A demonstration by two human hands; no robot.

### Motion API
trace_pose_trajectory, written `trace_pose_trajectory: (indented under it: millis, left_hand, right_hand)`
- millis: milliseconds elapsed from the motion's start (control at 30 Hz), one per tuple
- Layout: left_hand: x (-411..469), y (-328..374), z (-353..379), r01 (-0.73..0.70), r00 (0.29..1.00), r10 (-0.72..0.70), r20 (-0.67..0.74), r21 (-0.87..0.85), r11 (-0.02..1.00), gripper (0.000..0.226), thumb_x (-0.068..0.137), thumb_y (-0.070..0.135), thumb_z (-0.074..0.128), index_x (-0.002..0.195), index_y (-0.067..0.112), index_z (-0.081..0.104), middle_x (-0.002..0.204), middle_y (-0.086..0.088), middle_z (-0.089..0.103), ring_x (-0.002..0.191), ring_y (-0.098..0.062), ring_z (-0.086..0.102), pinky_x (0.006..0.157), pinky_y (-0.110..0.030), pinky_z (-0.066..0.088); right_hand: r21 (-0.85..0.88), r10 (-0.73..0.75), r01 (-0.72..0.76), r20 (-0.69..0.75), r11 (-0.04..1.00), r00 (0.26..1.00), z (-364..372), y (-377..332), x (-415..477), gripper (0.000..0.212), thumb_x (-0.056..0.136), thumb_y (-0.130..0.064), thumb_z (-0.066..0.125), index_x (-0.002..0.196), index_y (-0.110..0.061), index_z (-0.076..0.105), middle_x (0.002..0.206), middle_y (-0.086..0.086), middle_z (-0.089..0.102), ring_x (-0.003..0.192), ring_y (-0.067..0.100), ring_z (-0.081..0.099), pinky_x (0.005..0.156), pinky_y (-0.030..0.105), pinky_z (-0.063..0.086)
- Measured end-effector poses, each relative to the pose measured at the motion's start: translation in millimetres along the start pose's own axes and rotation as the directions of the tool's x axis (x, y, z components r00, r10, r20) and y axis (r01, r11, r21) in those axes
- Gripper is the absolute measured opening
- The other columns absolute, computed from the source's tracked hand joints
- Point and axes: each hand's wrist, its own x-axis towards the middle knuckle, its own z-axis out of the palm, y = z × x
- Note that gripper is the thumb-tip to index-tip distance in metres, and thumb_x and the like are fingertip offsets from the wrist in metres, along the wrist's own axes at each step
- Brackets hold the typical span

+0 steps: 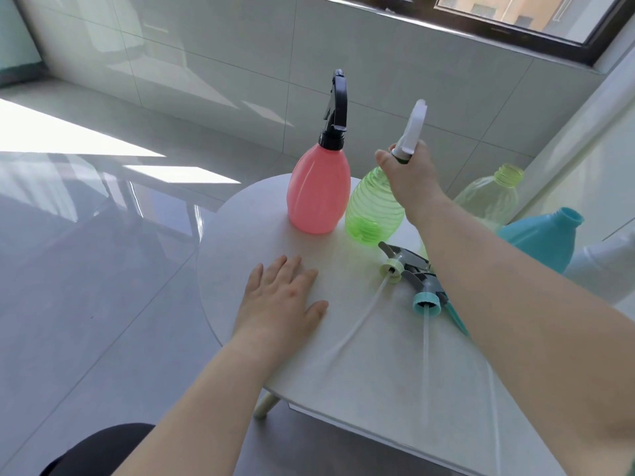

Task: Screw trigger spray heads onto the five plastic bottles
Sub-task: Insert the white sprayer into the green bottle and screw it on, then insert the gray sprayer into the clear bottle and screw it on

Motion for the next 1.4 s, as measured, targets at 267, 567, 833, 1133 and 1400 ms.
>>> trace_pose_trajectory:
  millis: [267, 567, 833, 1133, 1400]
  left_hand:
    - [0, -1, 0, -0.002, 1.000, 0.002, 0.004, -0.003, 1.000, 0.053, 0.088, 0.046, 0.034, 0.137, 0.028, 0.021, 0.154, 0.002, 0.009, 0.140, -0.013, 0.001, 0.112, -0.032, -0.007]
    - [-1, -2, 0, -0.008, 1.000, 0.008, -0.001, -0.015, 1.000, 0.053, 0.089, 0.045, 0.034, 0.137, 0.028, 0.022, 0.153, 0.002, 0.011, 0.140, -0.013, 0.002, 0.112, -0.032, -0.006]
    - [-6, -1, -2, -0.020, 1.000, 0.020, -0.003, -0.015, 1.000, 0.052, 0.089, 0.045, 0.034, 0.137, 0.028, 0.023, 0.153, 0.003, 0.013, 0.140, -0.013, 0.004, 0.113, -0.031, -0.004]
    - [-10, -3, -3, -0.035, 0.999, 0.035, -0.004, -0.033, 0.999, 0.051, 0.089, 0.045, 0.035, 0.136, 0.028, 0.024, 0.152, 0.004, 0.015, 0.140, -0.012, 0.004, 0.113, -0.031, -0.005]
    - [-9, -3, -3, -0.036, 0.999, 0.036, -0.012, -0.030, 0.999, 0.051, 0.088, 0.045, 0.035, 0.135, 0.028, 0.026, 0.152, 0.003, 0.016, 0.140, -0.014, 0.006, 0.113, -0.032, -0.004]
  right_hand:
    - [-0.059, 0.043, -0.040, 0.053, 0.997, 0.998, -6, 0, -3, 0.041, 0.083, -0.028, 0.056, 0.115, -0.010, 0.039, 0.090, -0.005, 0.043, 0.086, 0.013, 0.043, 0.073, 0.023, 0.034]
    - [-0.132, 0.115, -0.104, 0.081, 0.986, 0.990, -38, 9, -34, 0.061, 0.083, -0.038, 0.053, 0.133, -0.011, 0.028, 0.135, 0.008, 0.044, 0.109, 0.017, 0.042, 0.088, 0.028, 0.032]
    - [-0.547, 0.177, -0.061, 0.161, 0.835, 0.971, -51, 25, -70, 0.039, 0.084, -0.030, 0.052, 0.116, -0.008, 0.046, 0.116, 0.010, 0.056, 0.096, 0.021, 0.049, 0.078, 0.028, 0.034]
    - [-0.836, 0.298, -0.078, 0.105, 0.543, 0.949, -29, 37, -71, 0.053, 0.080, -0.049, 0.048, 0.109, -0.005, 0.038, 0.112, 0.016, 0.057, 0.106, 0.034, 0.049, 0.072, 0.034, 0.036]
    - [-0.943, 0.285, -0.021, 0.079, 0.331, 0.955, -17, 41, -73, 0.044, 0.079, -0.050, 0.044, 0.100, -0.012, 0.036, 0.101, 0.007, 0.061, 0.089, 0.026, 0.052, 0.074, 0.035, 0.027]
